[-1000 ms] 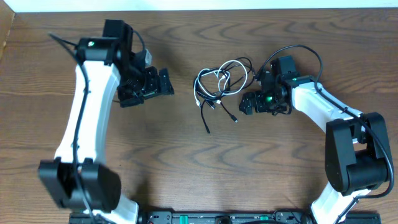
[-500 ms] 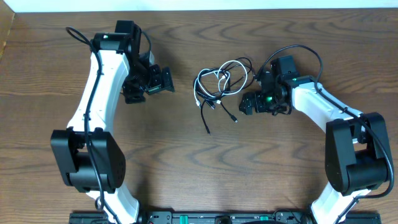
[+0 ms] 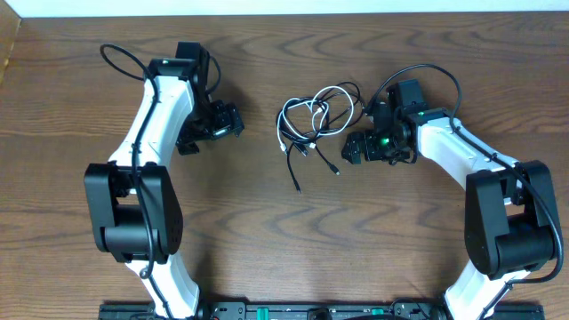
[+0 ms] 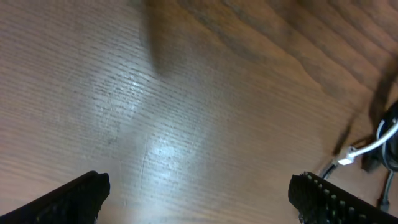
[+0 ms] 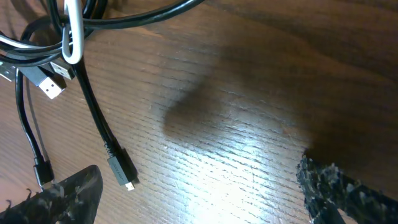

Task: Untangle cables
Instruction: 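Raise the left gripper and move it toward the left of the bundle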

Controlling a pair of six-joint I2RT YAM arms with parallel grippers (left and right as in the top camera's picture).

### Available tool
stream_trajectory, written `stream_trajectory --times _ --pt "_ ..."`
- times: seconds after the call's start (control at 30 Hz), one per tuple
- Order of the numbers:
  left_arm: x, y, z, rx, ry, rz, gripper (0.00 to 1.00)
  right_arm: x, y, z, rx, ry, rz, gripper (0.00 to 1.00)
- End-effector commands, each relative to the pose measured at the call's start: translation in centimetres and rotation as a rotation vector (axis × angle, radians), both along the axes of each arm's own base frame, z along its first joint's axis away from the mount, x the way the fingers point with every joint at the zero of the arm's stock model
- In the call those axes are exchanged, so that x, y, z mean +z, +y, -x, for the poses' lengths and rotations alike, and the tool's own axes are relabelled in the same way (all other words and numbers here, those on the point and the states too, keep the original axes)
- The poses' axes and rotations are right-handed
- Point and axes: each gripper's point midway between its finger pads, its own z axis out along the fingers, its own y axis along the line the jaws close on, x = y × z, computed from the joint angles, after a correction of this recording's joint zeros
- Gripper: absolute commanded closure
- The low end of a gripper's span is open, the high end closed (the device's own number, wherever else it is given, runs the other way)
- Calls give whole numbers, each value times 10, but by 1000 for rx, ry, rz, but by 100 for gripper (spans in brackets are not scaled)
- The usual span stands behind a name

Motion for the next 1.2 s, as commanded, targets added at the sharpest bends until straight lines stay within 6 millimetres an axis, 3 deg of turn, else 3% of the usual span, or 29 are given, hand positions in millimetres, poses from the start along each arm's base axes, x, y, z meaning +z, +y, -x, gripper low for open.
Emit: stream_trajectory --times 0.0,0.17,0.63,0.77,0.8,0.87,0.9,1.17 --pt "-11 5 -1 21 4 -20 2 -27 -8 20 -3 88 51 1" --pt "-21 5 -10 22 -46 -17 2 -27 -8 20 -2 88 50 1" --pt "-20 4 -20 17 -86 -14 1 -27 -8 20 -2 88 51 1" --pt "-20 1 -17 13 -72 -6 51 -27 -8 20 -2 88 51 1" --pt "-20 1 -13 12 -59 -8 57 -27 -8 20 -3 88 51 1" --pt "-21 1 -9 11 -40 -9 86 -27 -8 20 -2 88 51 1" --pt "-21 1 -8 11 -35 -9 92 -27 -8 20 -2 88 51 1" --pt "-21 1 -7 11 -31 -10 92 -27 -8 20 -3 88 51 1"
